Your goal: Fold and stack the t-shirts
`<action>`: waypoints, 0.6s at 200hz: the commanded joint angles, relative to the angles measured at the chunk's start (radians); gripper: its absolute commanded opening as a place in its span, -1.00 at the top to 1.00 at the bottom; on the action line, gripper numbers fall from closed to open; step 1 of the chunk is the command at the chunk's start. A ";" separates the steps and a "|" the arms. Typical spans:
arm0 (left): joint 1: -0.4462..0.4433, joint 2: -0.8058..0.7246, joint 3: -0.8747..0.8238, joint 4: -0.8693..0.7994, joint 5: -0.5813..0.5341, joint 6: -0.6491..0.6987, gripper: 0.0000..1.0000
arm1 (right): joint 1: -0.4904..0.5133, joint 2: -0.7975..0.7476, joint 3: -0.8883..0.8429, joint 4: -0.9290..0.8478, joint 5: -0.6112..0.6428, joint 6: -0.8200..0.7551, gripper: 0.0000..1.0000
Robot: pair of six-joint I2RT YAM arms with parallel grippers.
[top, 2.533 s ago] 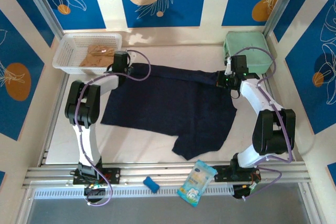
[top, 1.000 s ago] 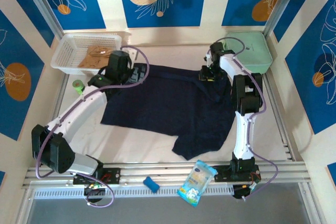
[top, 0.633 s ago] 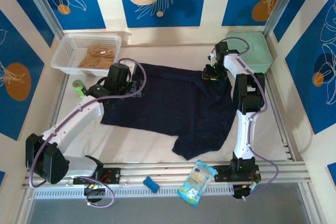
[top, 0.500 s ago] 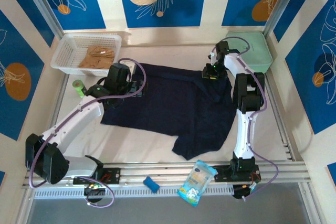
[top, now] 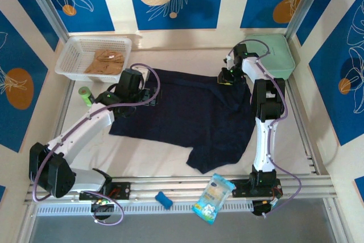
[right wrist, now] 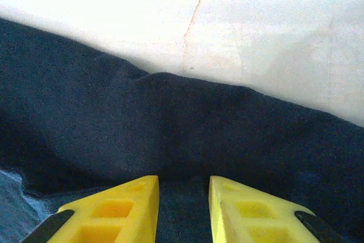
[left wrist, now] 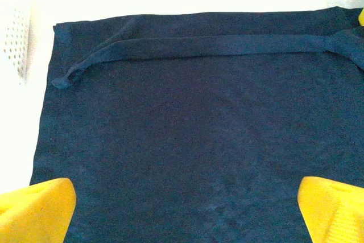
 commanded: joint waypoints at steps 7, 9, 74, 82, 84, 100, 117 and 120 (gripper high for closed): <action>-0.012 0.003 0.030 -0.010 0.010 0.000 -0.99 | -0.001 0.032 0.028 -0.024 -0.040 0.003 0.44; -0.012 0.003 0.030 -0.010 0.010 0.000 -0.99 | -0.001 0.032 0.028 -0.025 -0.040 0.004 0.44; -0.016 -0.001 0.030 -0.013 0.011 0.002 -0.99 | 0.000 0.032 0.030 -0.029 -0.011 -0.001 0.19; -0.016 0.000 0.030 -0.013 0.012 0.000 -0.99 | 0.000 0.033 0.032 -0.029 -0.011 -0.003 0.19; -0.015 0.000 0.029 -0.013 0.013 0.000 -0.99 | 0.000 0.034 0.033 -0.031 -0.011 -0.003 0.19; -0.017 0.001 0.034 -0.013 0.016 -0.002 -0.99 | -0.001 0.040 0.035 -0.034 -0.013 -0.005 0.21; -0.018 0.004 0.037 -0.012 0.016 -0.002 -0.99 | 0.000 0.046 0.038 -0.036 -0.022 -0.006 0.28; -0.019 0.004 0.038 -0.012 0.016 -0.001 -0.99 | -0.001 0.045 0.038 -0.035 -0.022 -0.006 0.29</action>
